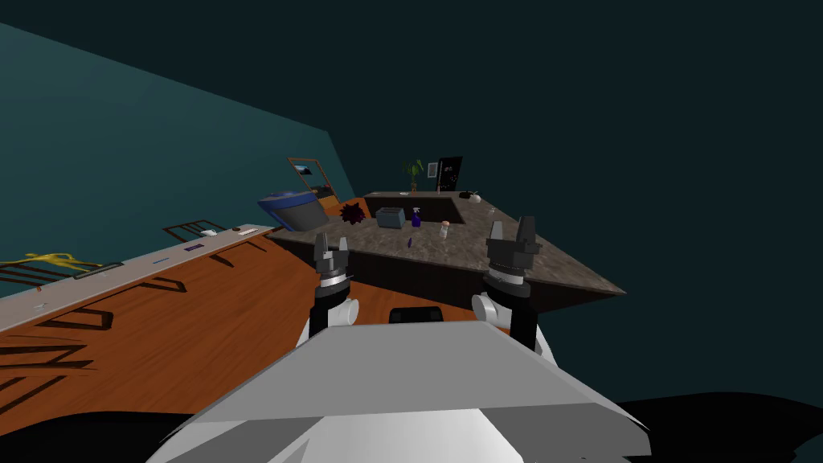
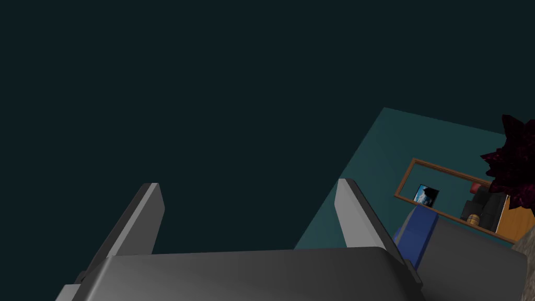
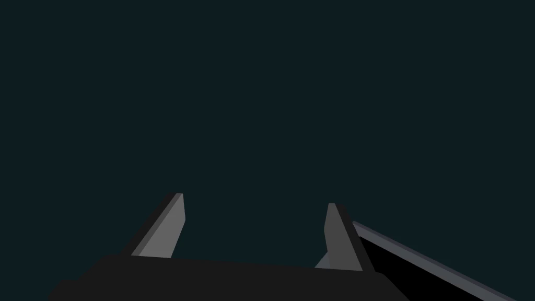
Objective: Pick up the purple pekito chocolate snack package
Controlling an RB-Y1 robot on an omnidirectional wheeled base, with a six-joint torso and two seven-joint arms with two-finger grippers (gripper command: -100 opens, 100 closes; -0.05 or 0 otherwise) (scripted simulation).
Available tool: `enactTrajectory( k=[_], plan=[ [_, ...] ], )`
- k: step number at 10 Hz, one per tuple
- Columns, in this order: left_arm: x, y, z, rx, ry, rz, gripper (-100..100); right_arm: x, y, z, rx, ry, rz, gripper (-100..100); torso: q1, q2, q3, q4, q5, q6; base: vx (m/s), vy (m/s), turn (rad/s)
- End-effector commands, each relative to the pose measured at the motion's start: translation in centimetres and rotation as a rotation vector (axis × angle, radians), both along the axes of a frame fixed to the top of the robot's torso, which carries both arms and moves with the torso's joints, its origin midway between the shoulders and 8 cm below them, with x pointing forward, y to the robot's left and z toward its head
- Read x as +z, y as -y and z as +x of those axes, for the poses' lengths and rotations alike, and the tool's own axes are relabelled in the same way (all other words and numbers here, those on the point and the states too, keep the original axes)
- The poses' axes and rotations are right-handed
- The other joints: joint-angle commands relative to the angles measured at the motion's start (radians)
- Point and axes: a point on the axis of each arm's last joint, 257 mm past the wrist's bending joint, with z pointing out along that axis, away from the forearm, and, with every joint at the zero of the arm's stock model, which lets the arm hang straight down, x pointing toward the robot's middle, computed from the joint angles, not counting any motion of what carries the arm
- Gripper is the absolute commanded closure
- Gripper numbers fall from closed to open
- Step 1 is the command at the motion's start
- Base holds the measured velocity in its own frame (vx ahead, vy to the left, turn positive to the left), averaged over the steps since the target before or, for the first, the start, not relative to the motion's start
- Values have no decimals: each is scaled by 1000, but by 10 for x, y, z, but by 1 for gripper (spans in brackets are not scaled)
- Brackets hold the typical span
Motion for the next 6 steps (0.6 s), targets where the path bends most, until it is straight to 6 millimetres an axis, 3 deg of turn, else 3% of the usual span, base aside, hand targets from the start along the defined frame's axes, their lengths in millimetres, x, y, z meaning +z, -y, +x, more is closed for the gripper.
enactTrajectory(
  k=[1, 6],
  plan=[
    [-6, 7, 0, -31, -21, 35, -100, 0, 0, 0, 0, 0, 0, 0, 0, 0, 0, 0, 0, 0, -48, -8, -6],
    [-43, 31, -1, -149, -122, 124, -100, 0, 0, 0, 0, 0, 0, 0, -2, 7, 4, 2, 0, 0, -108, -28, -42]
  ],
)
